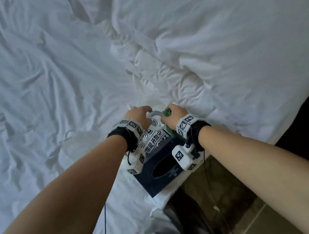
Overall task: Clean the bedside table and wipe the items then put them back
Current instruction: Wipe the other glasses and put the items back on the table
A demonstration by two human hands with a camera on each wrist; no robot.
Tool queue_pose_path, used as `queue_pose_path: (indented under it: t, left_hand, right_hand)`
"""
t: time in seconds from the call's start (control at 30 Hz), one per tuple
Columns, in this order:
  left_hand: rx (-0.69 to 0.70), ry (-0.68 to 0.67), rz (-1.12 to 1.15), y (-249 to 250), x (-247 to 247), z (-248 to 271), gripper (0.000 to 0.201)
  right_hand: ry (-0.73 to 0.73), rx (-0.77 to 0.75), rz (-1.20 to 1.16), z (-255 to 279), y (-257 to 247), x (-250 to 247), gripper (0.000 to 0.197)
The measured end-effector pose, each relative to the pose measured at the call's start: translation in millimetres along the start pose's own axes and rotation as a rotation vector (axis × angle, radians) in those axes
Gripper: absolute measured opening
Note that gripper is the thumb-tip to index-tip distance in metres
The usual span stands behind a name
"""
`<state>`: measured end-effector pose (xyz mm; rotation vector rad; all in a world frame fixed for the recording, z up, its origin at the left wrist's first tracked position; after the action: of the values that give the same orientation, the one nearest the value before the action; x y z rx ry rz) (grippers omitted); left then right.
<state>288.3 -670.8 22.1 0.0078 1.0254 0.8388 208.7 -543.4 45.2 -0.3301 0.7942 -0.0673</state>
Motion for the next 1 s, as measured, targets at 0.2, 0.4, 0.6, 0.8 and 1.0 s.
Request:
queue_pose_path:
  t: [0.2, 0.4, 0.6, 0.8, 1.0]
  left_hand:
    - [-0.023, -0.028, -0.041, -13.1, 25.5, -14.5, 0.034]
    - [-0.079, -0.034, -0.046, -19.2, 34.3, -10.1, 0.038]
    - [-0.022, 0.028, -0.098, -10.7, 33.6, 4.4, 0.040]
    - [0.045, 0.175, -0.063, 2.7, 36.5, 26.8, 0.035]
    - [0.129, 0.051, -0.069, 20.2, 48.1, 42.3, 0.012]
  right_hand:
    - [-0.064, 0.018, 0.003, -16.7, 8.4, 24.8, 0.032]
    - [-0.081, 0.001, -0.021, -15.3, 20.3, 30.8, 0.042]
    - [-0.030, -0.026, -0.104, -1.7, 37.5, 19.7, 0.038]
    - [0.068, -0.074, -0.153, 11.1, 62.6, 9.4, 0.035]
    - [-0.001, -0.038, -0.165, 19.5, 88.1, 17.1, 0.049]
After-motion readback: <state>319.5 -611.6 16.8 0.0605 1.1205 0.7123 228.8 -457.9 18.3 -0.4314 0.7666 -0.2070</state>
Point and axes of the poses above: each hand's wrist, its own z-axis away from the middle knuckle, its own x-axis out of the palm, y = z × x, the point moved 1 cm from there along -z, towards the middle knuckle, and after that the axes turned 10 degrees about y, right-handed, at the moved point
